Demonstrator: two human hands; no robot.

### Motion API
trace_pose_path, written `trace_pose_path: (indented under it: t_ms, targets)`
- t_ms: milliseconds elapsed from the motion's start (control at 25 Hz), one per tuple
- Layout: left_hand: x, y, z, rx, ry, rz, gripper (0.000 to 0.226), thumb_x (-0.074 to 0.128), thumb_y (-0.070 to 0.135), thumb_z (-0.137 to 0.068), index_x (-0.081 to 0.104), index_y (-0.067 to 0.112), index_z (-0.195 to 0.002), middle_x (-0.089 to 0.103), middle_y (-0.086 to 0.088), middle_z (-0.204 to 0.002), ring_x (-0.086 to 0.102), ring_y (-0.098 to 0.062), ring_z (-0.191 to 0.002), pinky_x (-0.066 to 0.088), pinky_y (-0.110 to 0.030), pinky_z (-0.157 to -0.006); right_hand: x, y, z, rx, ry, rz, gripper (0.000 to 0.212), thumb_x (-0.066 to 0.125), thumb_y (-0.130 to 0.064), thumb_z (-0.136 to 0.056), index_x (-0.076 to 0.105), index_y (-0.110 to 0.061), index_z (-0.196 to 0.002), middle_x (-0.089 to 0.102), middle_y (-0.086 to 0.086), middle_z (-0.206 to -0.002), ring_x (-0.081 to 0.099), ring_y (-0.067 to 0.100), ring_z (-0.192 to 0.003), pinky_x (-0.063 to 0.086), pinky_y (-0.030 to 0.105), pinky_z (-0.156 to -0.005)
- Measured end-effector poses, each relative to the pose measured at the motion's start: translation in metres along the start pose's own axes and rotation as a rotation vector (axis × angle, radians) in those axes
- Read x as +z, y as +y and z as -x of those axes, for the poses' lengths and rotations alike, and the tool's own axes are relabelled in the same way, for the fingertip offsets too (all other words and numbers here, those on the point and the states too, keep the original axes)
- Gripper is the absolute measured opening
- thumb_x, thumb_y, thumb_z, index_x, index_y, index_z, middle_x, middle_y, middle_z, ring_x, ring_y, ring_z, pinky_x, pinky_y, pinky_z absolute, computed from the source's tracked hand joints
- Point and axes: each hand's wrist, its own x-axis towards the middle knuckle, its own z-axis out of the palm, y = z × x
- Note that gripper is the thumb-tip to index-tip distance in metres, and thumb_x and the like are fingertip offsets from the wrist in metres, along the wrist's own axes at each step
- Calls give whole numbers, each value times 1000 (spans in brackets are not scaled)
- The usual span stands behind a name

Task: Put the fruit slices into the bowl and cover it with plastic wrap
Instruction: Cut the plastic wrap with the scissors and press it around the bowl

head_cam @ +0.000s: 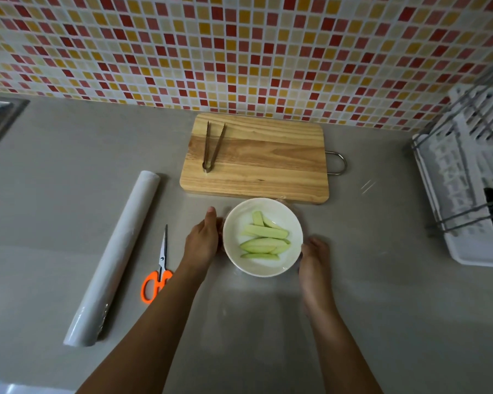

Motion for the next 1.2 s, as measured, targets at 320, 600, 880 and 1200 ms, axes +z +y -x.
trace_pose_path:
  t_ms: [320,600,880,1200]
  targets:
    - [7,13,-1,28,-128,82,45,39,44,-97,65,12,-79,63,-8,-79,58,-24,-75,45,-34,-70,8,-44,-42,-56,-373,373,37,33,-50,-91,67,-33,-91,65,-10,-99,58,13,-95,45,35,-88]
    - [2,10,1,-36,-256,204,25,55,26,-85,74,14,-77,70,-5,-72,64,-17,-64,48,-27,-56,-3,-29,-38,89,-402,263,35,44,-51,-73,69,-28,-84,71,1,-99,65,14,-86,46,30,-68]
    - [8,20,-11,-39,-311,216,30,58,22,-83,70,-4,-94,70,-19,-90,66,-25,-77,54,-33,-65,20,-43,-50,140,-317,231,22,60,-37,-69,71,-18,-71,70,2,-76,66,24,-73,48,33,-68]
    - [16,24,-14,-8,-140,124,29,57,32,-87,70,9,-74,71,-10,-78,65,-27,-76,53,-39,-70,29,-34,-53,83,-240,66,28,54,-42,-82,76,-27,-72,76,1,-83,70,26,-85,55,45,-85]
